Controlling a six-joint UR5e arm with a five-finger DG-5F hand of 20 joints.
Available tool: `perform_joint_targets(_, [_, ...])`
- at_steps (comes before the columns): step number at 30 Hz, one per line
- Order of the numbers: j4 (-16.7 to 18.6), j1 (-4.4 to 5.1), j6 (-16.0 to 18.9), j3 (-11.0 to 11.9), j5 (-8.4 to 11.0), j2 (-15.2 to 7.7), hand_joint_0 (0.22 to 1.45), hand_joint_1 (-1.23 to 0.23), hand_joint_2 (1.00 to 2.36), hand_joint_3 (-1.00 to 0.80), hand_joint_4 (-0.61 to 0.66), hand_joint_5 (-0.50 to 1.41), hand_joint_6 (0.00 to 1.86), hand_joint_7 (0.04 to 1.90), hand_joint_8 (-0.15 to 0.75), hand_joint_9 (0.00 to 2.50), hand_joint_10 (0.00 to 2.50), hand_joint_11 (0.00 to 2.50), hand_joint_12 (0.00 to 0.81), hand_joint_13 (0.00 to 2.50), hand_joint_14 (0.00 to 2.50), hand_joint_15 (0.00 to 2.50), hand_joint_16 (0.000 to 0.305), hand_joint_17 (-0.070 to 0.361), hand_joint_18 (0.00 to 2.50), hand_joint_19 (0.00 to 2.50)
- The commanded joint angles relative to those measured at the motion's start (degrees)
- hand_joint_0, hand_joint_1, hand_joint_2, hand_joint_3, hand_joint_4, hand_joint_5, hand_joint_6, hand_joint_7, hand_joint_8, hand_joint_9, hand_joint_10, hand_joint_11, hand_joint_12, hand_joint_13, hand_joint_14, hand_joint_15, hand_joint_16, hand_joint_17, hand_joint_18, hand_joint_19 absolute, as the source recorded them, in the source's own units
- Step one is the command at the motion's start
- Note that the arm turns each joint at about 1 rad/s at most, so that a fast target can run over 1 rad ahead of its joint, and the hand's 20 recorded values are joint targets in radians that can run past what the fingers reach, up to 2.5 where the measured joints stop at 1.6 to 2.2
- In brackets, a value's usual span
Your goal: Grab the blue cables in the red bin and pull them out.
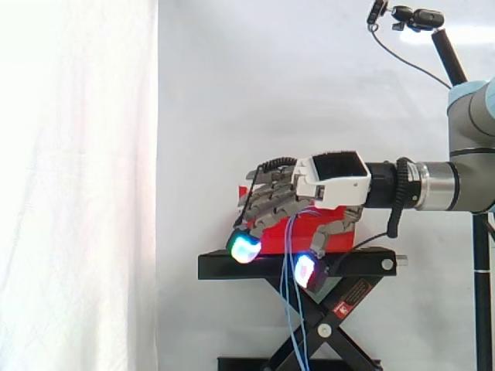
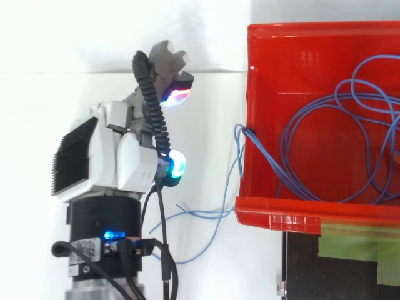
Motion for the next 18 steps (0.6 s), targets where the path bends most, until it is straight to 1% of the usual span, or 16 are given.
perform_joint_targets(1, [-0.66, -0.40, 3.00, 0.05, -0.35, -0.49, 0.75, -1.04, 1.00, -1.00, 0.14, 0.66, 0.01, 0.50, 0.216, 0.59, 0.01, 0.25, 0.317, 0.43, 0.01, 0.18, 0.046, 0.103, 0.25, 0.16])
perform_joint_targets(4, [-1.36, -0.93, 3.08, 0.05, -0.53, -0.49, 0.75, -1.04, 1.00, -1.00, 0.13, 0.66, 0.01, 0.50, 0.217, 0.59, 0.01, 0.26, 0.317, 0.43, 0.01, 0.18, 0.046, 0.103, 0.25, 0.17])
perform_joint_targets(7, [-0.30, -1.46, 3.00, -0.04, -0.97, -0.49, 0.75, -1.04, 1.00, -1.00, 0.14, 0.66, 0.01, 0.50, 0.219, 0.59, 0.01, 0.25, 0.316, 0.43, 0.01, 0.18, 0.046, 0.103, 0.25, 0.16])
perform_joint_targets(10, [1.45, -1.98, 2.29, 0.05, -2.11, -0.49, 0.75, -1.04, 1.00, -1.00, 0.14, 0.66, 0.01, 0.50, 0.220, 0.59, 0.01, 0.26, 0.316, 0.43, 0.01, 0.18, 0.046, 0.103, 0.25, 0.16])
perform_joint_targets(11, [1.45, -1.98, 2.29, 0.05, -2.11, -0.49, 0.75, -1.04, 1.00, -1.00, 0.14, 0.66, 0.01, 0.50, 0.220, 0.59, 0.01, 0.26, 0.317, 0.43, 0.01, 0.17, 0.046, 0.103, 0.25, 0.16])
perform_joint_targets(12, [1.89, -2.42, 1.33, 0.05, -2.90, -0.49, 0.75, -1.04, 1.00, -1.00, 0.14, 0.66, 0.01, 0.51, 0.220, 0.59, 0.01, 0.26, 0.316, 0.43, 0.01, 0.18, 0.046, 0.102, 0.25, 0.16])
perform_joint_targets(13, [1.89, -2.42, 1.33, 0.05, -2.90, -0.49, 0.75, -1.04, 1.00, -1.00, 0.13, 0.67, 0.01, 0.51, 0.220, 0.59, 0.01, 0.26, 0.316, 0.43, 0.01, 0.18, 0.045, 0.102, 0.25, 0.16])
perform_joint_targets(14, [2.07, -2.95, 0.18, 0.05, -3.60, -0.49, 0.75, -1.04, 1.00, -1.00, 0.13, 0.67, 0.01, 0.52, 0.220, 0.59, 0.01, 0.26, 0.317, 0.43, 0.01, 0.18, 0.045, 0.102, 0.25, 0.16])
perform_joint_targets(16, [2.07, -3.13, -0.52, 0.05, -3.87, -0.49, 0.75, -1.04, 1.00, -1.00, 0.13, 0.69, 0.01, 0.54, 0.217, 0.59, 0.01, 0.26, 0.316, 0.43, 0.01, 0.18, 0.045, 0.102, 0.25, 0.17])
perform_joint_targets(17, [2.07, -3.39, -1.22, 0.05, -4.22, -0.49, 0.75, -1.04, 1.00, -1.00, 0.13, 0.69, 0.01, 0.54, 0.216, 0.59, 0.01, 0.27, 0.316, 0.43, 0.01, 0.18, 0.045, 0.102, 0.25, 0.16])
perform_joint_targets(18, [1.81, -3.39, -1.66, -0.04, -4.39, -0.49, 0.75, -1.04, 1.00, -1.00, 0.13, 0.69, 0.01, 0.55, 0.218, 0.59, 0.01, 0.26, 0.317, 0.43, 0.01, 0.18, 0.045, 0.102, 0.25, 0.16])
